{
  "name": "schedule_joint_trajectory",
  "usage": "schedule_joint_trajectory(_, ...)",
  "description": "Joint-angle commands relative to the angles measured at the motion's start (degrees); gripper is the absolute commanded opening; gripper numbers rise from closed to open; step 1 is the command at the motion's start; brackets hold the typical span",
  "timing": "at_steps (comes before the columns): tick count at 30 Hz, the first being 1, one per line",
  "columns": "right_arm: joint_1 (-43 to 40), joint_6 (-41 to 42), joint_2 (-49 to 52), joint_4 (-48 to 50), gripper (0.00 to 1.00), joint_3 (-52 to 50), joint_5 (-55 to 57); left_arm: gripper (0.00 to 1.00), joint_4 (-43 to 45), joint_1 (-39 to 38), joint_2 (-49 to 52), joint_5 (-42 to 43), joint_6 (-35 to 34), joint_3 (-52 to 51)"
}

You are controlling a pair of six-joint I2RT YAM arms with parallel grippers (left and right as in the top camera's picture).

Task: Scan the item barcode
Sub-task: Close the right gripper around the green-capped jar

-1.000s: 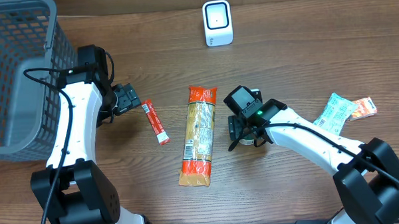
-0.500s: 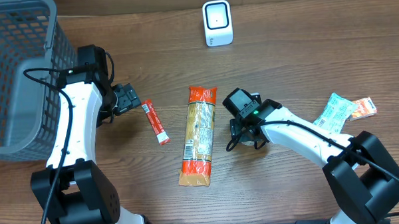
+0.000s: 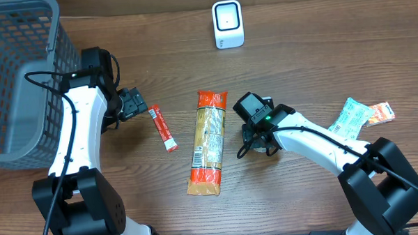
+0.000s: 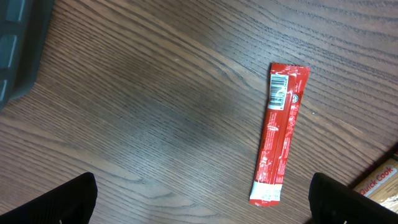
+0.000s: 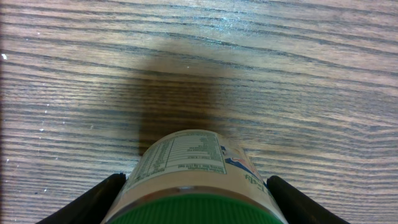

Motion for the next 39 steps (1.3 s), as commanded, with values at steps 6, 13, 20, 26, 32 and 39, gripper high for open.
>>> schedule_joint_trajectory(6,0.17,0.17,0.0,0.24,0.5,-0.13,1.07,1.0,0.07,0.09,-0.63,-0.33,0.46,0.59)
schedule_joint_trajectory(13,0.17,0.15,0.0,0.22,0.23,-0.13,1.07,1.0,0.07,0.09,-0.63,-0.33,0.46,0.59)
schedule_joint_trajectory(20,0.17,0.15,0.0,0.24,0.15,-0.13,1.09,1.0,0.07,0.09,-0.63,-0.35,0.46,0.59)
schedule_joint_trajectory(26,0.17,0.15,0.0,0.24,0.15,-0.13,1.09,1.0,0.07,0.09,-0.63,-0.33,0.46,0.59)
schedule_joint_trajectory(32,0.17,0.17,0.0,0.24,0.15,-0.13,1.09,1.0,0.07,0.09,-0.63,-0.33,0.46,0.59)
schedule_joint_trajectory(39,0.17,0.15,0.0,0.22,0.15,-0.13,1.07,1.0,0.07,0.09,-0.63,-0.33,0.46,0.59)
